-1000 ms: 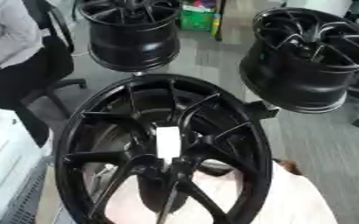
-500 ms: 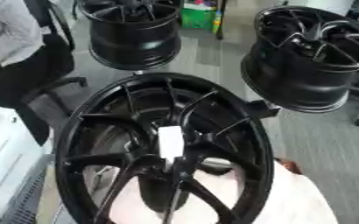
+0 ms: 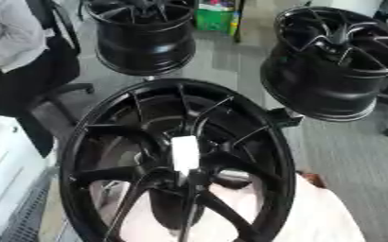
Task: Pull the pin out of the wheel hub.
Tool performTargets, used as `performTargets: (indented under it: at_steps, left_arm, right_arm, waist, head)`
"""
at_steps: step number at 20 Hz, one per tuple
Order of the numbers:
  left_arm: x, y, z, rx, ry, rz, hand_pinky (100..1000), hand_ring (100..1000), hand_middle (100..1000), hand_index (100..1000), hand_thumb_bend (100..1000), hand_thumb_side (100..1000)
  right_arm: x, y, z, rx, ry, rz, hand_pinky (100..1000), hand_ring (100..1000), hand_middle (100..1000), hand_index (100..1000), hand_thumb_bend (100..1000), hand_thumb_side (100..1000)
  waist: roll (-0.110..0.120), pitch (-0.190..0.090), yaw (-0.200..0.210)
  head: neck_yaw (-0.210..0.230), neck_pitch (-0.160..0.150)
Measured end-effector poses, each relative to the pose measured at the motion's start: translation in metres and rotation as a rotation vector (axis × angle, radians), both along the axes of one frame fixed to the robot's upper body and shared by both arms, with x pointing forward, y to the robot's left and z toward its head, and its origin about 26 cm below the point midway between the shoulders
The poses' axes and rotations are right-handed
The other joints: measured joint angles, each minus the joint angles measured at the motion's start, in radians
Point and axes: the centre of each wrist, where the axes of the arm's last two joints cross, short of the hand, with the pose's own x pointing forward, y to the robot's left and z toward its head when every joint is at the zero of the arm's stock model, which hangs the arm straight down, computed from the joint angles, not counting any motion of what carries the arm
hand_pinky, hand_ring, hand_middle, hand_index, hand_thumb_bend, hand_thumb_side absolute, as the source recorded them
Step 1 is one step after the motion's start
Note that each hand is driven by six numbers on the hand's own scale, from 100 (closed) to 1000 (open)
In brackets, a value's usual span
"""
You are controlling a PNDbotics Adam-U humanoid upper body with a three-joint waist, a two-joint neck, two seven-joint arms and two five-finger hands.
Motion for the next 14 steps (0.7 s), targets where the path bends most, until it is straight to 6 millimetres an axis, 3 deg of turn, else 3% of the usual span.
performTargets:
  at_steps: [4,5,7,8,14]
  left_arm:
    - [0.0,0.0,0.0,-0.001,0.0,-0.001,765,870,670,844,100,701]
    - [0.0,0.0,0.0,-0.001,0.001,-0.001,765,870,670,844,100,701]
    - [0.0,0.0,0.0,-0.001,0.002,-0.002,765,871,670,844,100,700]
    - [0.0,0.0,0.0,0.0,0.002,-0.002,765,871,670,845,100,699]
    - [0.0,0.0,0.0,0.001,0.001,-0.004,766,871,670,844,100,699]
  right_arm:
    - [0.0004,0.0004,-0.0009,0.0,0.001,-0.002,840,882,884,861,109,376]
    - [0.0004,0.0005,-0.0009,-0.001,0.002,-0.002,846,893,891,869,139,323]
    - [0.0004,0.0005,-0.0009,-0.005,0.009,0.0,862,909,886,872,265,100]
    - [0.0005,0.0005,-0.0009,-0.008,0.016,0.003,864,906,862,859,333,100]
    - [0.0021,0.0015,0.0015,-0.026,0.065,0.018,866,905,872,866,316,100]
  waist:
    - [0.0,0.0,0.0]
    - [0.0,0.0,-0.001]
    - [0.0,0.0,-0.001]
    - [0.0,0.0,-0.001]
    - [0.0,-0.001,-0.003]
  head:
    - [0.0,0.0]
    - [0.0,0.0]
    - [0.001,0.0]
    - [0.001,0.0]
    - [0.001,0.0]
